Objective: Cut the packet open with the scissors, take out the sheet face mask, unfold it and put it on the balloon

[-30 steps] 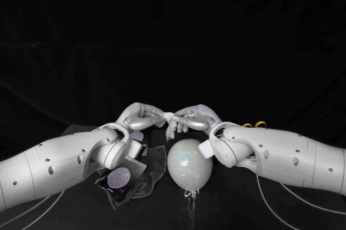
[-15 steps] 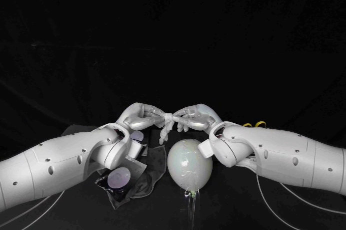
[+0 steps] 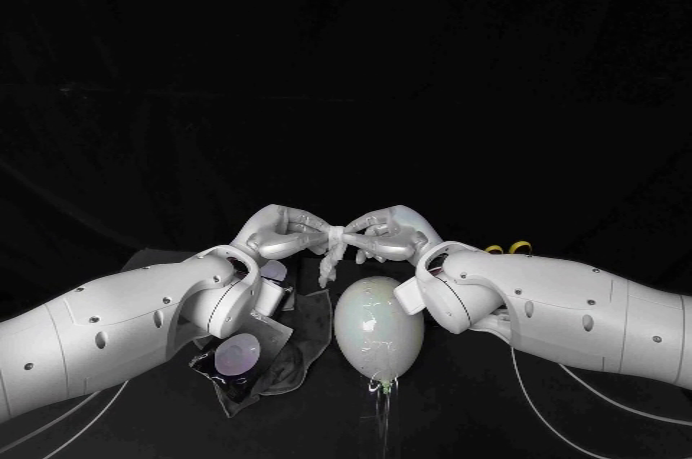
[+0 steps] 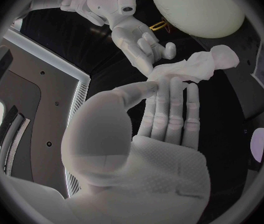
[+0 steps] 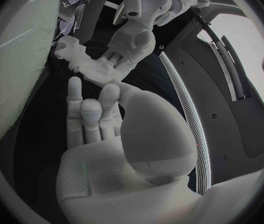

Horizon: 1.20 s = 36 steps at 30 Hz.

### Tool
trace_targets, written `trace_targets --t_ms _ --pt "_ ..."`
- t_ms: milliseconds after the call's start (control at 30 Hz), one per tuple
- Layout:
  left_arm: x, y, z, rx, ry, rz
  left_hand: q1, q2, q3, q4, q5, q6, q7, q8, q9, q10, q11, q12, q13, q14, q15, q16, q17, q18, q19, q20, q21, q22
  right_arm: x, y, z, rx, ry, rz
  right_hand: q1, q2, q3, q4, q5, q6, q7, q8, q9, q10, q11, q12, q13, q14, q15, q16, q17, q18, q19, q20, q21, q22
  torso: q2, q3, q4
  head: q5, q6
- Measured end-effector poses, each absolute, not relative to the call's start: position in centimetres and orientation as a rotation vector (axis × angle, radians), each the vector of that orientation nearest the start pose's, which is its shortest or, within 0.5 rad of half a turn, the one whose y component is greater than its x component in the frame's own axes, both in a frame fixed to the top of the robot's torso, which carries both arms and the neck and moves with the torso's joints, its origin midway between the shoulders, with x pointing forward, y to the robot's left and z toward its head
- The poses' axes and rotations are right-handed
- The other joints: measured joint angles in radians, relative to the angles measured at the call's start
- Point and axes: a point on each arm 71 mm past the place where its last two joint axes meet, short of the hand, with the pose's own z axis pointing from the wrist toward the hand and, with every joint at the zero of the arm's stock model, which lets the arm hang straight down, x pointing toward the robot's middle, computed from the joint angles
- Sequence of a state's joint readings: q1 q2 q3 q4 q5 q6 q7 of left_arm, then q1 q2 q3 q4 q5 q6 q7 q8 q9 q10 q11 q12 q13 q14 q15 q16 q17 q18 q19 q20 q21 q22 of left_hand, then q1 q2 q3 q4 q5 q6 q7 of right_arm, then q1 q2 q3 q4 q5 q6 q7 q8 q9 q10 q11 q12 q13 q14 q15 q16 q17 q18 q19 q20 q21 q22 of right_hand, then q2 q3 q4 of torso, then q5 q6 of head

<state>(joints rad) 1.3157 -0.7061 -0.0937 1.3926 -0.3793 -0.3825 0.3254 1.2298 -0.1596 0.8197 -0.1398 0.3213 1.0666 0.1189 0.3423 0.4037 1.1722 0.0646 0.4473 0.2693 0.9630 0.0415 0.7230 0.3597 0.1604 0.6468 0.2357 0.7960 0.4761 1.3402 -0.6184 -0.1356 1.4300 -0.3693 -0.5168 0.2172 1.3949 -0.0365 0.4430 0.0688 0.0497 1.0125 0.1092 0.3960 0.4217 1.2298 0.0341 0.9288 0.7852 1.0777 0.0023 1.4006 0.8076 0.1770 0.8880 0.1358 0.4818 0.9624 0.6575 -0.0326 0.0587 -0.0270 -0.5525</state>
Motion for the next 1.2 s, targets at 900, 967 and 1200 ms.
trace_targets --t_ms 900,967,1200 --pt "52.6 18.3 -14.3 -0.648 1.460 -1.334 -0.026 0.000 0.011 -0.022 0.016 0.003 -0.004 0.009 0.000 0.000 0.000 0.012 0.010 -0.004 -0.003 0.005 0.007 0.010 0.000 0.000 0.017 0.008 51.7 -14.5 -14.4 0.699 1.428 1.179 -0.020 0.009 0.040 -0.032 -0.005 -0.004 -0.014 0.026 0.000 0.086 -0.015 0.223 0.258 0.134 -0.015 0.093 0.218 -0.007 0.007 -0.021 0.085 0.105 0.000 0.0003 -0.0009 0.000 -0.006" --pt "52.6 18.4 -14.3 -0.650 1.459 -1.331 -0.027 0.000 0.011 -0.022 0.016 0.003 -0.004 0.009 0.000 -0.002 -0.002 0.012 0.010 -0.004 -0.003 0.005 0.007 0.010 0.000 0.000 0.017 0.009 51.7 -14.7 -14.4 0.699 1.427 1.174 -0.020 0.009 0.040 -0.032 -0.005 -0.005 -0.014 0.026 0.000 0.086 -0.015 0.222 0.255 0.134 -0.015 0.093 0.213 -0.007 0.007 -0.021 0.089 0.107 0.000 0.0003 -0.0009 0.000 -0.007" --pt "52.6 18.4 -14.3 -0.652 1.459 -1.328 -0.028 0.001 0.011 -0.022 0.016 0.001 -0.006 0.009 0.000 -0.004 -0.004 0.012 0.010 -0.004 -0.003 0.005 0.006 0.010 0.000 0.000 0.017 0.009 51.6 -14.4 -14.6 0.674 1.468 1.177 -0.115 -0.028 0.015 0.015 0.002 -0.092 0.015 0.037 0.027 0.037 0.013 0.173 0.213 0.106 0.001 0.093 0.181 -0.008 -0.010 -0.019 0.089 0.117 0.000 0.0002 -0.0010 0.000 -0.007"
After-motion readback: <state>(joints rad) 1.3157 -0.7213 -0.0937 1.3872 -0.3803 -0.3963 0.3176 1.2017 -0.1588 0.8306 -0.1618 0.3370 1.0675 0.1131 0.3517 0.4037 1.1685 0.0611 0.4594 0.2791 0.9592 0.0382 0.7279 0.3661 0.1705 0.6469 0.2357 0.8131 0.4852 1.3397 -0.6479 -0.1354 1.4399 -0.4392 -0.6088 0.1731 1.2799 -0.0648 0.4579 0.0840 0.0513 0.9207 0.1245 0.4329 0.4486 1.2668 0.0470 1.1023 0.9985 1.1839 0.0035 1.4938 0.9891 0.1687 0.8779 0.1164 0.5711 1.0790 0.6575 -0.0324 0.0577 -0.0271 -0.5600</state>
